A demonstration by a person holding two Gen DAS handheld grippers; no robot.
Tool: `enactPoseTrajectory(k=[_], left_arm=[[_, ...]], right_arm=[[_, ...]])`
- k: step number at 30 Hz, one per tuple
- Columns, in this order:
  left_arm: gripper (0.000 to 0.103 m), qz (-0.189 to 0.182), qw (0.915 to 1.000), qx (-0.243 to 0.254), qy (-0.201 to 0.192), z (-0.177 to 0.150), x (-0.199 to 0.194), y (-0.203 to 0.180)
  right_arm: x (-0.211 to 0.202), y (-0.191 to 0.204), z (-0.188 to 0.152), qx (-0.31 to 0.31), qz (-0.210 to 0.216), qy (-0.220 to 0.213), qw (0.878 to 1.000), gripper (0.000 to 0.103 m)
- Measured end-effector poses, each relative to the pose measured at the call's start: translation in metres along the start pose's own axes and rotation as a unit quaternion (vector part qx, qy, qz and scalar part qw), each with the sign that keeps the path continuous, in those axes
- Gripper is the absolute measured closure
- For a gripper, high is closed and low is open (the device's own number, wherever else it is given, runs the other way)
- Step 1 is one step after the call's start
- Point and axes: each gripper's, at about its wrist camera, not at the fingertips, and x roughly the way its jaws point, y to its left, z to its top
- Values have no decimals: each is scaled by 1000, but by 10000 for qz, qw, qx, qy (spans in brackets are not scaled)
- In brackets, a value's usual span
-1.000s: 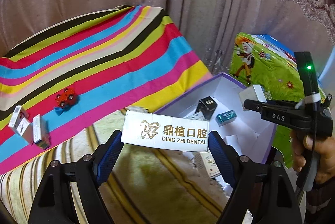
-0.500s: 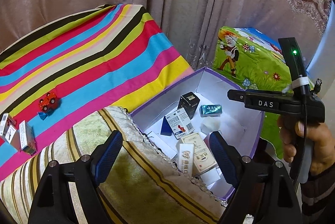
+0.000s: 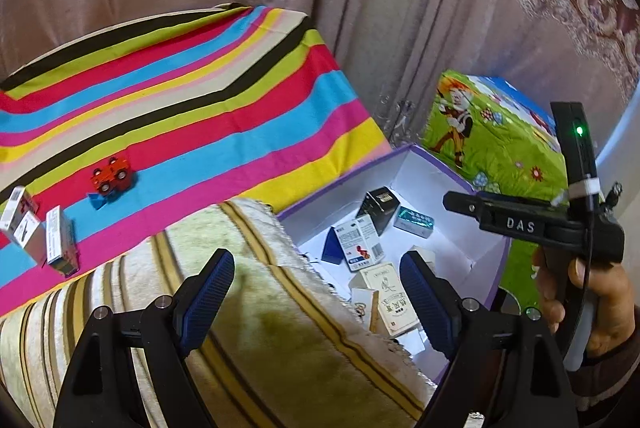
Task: Organize rigid objects
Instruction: 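Open the right tool over the storage box while the left tool releases the DING ZHI box, then move both empty tools back from the storage box to the striped cloth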
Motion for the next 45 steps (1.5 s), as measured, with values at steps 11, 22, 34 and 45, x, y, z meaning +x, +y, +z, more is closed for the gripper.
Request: enactPoseTrajectory(k=[11,22,34,45], left_arm=[[17,140,9980,-602,-136,-1,-12,41],[17,297,9931,-1100,-276,-5,-26,81],[17,491,9824,-1750,-424,-19,-46,132],[17,731,9683,-2337,-487,-43,-65,182]], right_arm=[[2,44,-1,-439,196,77,9988,35],[5,83,-1,-826,354,131,9959,34],[11,118,-5,-1168,454,254,9918,31],[25,161,-13,-1532,667,449,9849,29]])
